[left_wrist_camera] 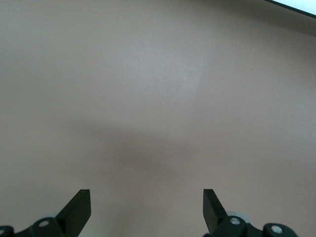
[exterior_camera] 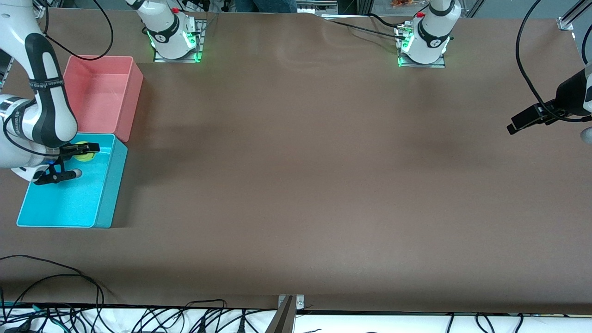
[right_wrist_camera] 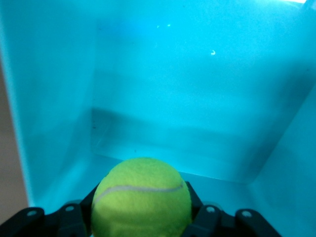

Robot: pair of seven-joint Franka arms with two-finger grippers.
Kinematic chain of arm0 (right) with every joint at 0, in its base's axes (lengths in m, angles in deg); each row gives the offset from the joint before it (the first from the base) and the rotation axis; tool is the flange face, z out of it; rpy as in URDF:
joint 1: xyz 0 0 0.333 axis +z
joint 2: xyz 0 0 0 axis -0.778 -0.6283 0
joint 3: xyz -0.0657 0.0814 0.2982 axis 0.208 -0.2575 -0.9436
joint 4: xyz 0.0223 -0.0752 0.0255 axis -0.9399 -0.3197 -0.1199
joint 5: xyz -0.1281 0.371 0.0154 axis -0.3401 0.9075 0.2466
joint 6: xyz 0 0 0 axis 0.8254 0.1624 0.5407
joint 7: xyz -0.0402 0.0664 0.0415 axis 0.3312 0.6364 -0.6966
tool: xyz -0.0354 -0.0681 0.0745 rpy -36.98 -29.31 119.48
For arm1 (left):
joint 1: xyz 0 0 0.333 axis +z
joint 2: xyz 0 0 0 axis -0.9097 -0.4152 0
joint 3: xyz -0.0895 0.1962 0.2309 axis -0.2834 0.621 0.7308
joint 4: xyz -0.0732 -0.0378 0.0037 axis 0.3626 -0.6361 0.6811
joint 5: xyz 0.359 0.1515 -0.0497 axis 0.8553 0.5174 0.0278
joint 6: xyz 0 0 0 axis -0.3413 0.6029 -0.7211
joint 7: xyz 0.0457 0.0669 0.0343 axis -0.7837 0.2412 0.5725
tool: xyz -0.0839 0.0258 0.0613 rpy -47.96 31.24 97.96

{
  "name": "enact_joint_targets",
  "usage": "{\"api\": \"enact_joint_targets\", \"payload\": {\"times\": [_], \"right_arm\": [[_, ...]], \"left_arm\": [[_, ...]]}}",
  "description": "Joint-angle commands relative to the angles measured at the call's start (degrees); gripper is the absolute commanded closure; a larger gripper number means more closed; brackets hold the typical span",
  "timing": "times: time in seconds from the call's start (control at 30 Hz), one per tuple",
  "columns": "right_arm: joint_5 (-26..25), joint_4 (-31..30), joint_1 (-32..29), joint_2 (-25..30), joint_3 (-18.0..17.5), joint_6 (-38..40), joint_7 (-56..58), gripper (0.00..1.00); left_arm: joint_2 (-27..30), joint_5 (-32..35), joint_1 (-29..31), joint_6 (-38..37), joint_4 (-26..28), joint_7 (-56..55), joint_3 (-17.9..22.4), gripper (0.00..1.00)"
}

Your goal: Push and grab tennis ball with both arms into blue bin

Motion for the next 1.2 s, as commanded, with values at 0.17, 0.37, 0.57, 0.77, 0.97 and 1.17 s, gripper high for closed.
{"api": "enact_joint_targets", "payload": {"times": [0.17,0.37,0.57,0.77,0.97,1.17], "right_arm": [[3.25,0.89,-1.55,-3.73,-0.44,-3.42,3.3,0.57],[4.3,0.89,-2.17,-4.97,-0.44,-3.77,3.56,0.56],[5.62,1.07,-2.87,-6.81,-0.44,-5.7,3.56,0.02],[5.62,1.16,-2.78,-6.64,-0.53,-5.44,3.56,0.0],[5.62,1.77,-2.7,-6.37,-0.53,-5.0,3.56,0.0],[5.53,2.91,-2.61,-5.06,-0.7,-4.74,3.74,0.0]], "left_arm": [[0.58,-0.67,-0.4,0.51,0.57,1.18,0.62,0.0],[0.58,-0.67,-0.4,0.51,0.57,1.18,0.62,0.0],[0.58,-0.76,-0.4,0.51,0.57,1.18,0.62,0.0],[0.58,-0.76,-0.4,0.51,0.57,1.18,0.62,0.0],[0.41,-0.85,-0.31,0.51,0.4,0.57,0.62,0.0],[0.41,-1.02,0.22,0.51,-0.13,1.27,0.71,0.0]]}}
